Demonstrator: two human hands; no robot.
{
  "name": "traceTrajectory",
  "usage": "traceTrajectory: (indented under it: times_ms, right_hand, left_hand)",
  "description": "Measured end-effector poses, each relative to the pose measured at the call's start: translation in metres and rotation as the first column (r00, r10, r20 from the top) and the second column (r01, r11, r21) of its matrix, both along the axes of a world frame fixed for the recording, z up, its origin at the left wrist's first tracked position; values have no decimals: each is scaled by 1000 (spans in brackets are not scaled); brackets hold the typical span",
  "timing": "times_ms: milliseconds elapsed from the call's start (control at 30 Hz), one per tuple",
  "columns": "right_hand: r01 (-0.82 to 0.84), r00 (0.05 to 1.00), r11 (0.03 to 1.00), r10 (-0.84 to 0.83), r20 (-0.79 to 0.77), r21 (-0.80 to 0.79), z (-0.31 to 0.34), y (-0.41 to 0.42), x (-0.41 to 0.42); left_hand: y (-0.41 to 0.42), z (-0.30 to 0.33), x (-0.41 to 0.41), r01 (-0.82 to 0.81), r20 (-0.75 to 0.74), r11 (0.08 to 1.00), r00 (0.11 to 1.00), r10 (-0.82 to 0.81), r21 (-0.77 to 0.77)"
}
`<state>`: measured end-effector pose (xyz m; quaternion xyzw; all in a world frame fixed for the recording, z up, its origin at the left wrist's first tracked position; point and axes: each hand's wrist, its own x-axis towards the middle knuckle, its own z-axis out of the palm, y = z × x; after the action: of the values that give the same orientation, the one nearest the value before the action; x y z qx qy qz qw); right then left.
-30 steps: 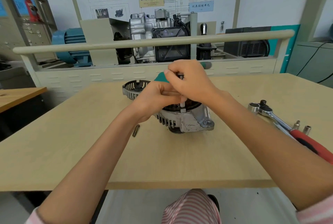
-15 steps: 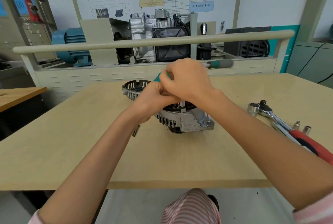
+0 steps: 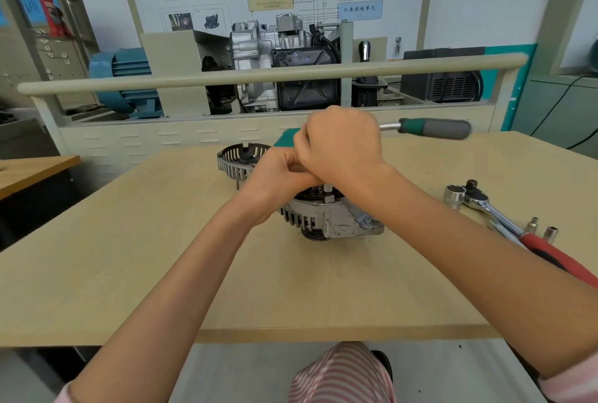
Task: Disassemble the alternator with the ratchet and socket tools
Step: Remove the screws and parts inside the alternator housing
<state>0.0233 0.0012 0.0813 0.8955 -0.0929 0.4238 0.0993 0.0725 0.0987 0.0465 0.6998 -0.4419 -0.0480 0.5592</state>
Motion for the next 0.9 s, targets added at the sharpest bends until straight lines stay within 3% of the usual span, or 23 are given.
traceTrajectory:
  times_ms: [133,200,267,333,433,600,767,833,900]
  right_hand:
    - [-415,909,897,414,38,156,-1,-9,-4]
    - [-496,867,848,495,59,187,-1,-9,-4]
    - [-435,900,890,434,44,138,-1,-5,-5]
    - [-193,981,981,193,10,30,-1,1,-2]
    - [93,996,996,-93,-17,-12,3,6,4]
    - [-21,1000,1000,21,11,-11,0,-1,2]
    - [-332,943,932,324,74,147,-2,-9,-2]
    - [-284,959,955,280,53,91,-3,-7,-3]
    - [-107,994,994,106,20,34,-2,-3,-1]
  left_hand:
    - [4,3,1,34,-22,998,999,-33,52]
    - [6,3,2,39,-26,998,999,-37,52]
    - [6,3,1,23,-28,999,999,-22,32]
    - [3,1,-1,-9,-22,1000,1000,9,6]
    - [-2,-1,-3,-52,17,999,999,52,-8]
    - [-1,-1,-5,-23,19,1000,1000,23,-6]
    - [2,4,-1,2,-26,998,1000,0,61]
    - [1,3,-2,-23,-25,999,999,24,30]
    - [-1,1,-4,-47,-5,999,999,47,1]
